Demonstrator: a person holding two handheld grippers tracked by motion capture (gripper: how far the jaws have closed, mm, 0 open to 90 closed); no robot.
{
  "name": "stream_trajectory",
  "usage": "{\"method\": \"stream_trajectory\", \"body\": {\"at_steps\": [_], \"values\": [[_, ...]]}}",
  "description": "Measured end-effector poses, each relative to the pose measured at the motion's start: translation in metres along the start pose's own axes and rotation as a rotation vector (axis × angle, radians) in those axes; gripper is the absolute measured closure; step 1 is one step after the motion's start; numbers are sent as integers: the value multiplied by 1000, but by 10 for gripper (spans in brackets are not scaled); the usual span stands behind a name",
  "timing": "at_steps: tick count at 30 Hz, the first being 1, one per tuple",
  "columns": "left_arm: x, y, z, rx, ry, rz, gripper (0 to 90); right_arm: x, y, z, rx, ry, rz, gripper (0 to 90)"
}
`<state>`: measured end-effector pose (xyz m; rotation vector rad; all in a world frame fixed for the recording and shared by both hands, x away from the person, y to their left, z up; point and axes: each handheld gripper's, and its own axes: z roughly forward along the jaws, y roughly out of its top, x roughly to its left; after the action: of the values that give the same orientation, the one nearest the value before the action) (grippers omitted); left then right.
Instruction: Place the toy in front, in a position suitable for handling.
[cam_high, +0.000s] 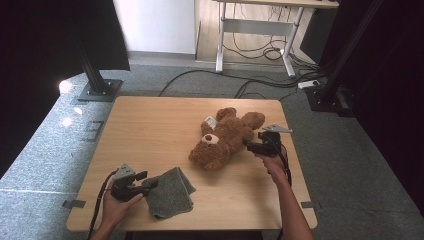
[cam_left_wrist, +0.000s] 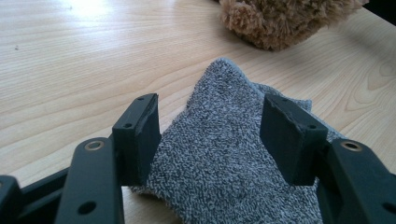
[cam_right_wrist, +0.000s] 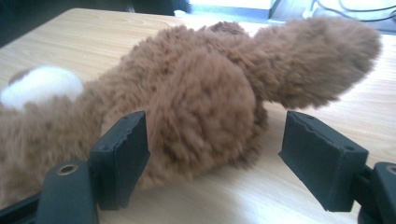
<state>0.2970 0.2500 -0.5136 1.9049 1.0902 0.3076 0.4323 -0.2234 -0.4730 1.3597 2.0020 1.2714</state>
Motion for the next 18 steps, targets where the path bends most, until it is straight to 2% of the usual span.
{"method": "stream_trajectory", "body": {"at_steps": [4,7,9,10,11,13,16,18], "values": [[-1,0,1,9,-2,8,377,1,7,17,22,26,-4,263],[0,-1,1,12,-2,8,378,8,7,24,34,51,-36,366],[0,-1,1,15,-3,8,379,13,5,26,43,54,-74,482],[0,-1,1,15,-3,8,379,13,5,26,43,54,-74,482],[-1,-1,1,14,-6,10,379,16,3,26,49,65,-86,579],[-2,-1,1,14,-9,13,379,17,1,26,77,70,-82,635],[-3,-1,1,13,-10,13,379,21,-9,25,99,71,-103,674],[-3,-1,2,16,-11,17,379,23,-19,24,107,79,-76,685]]}}
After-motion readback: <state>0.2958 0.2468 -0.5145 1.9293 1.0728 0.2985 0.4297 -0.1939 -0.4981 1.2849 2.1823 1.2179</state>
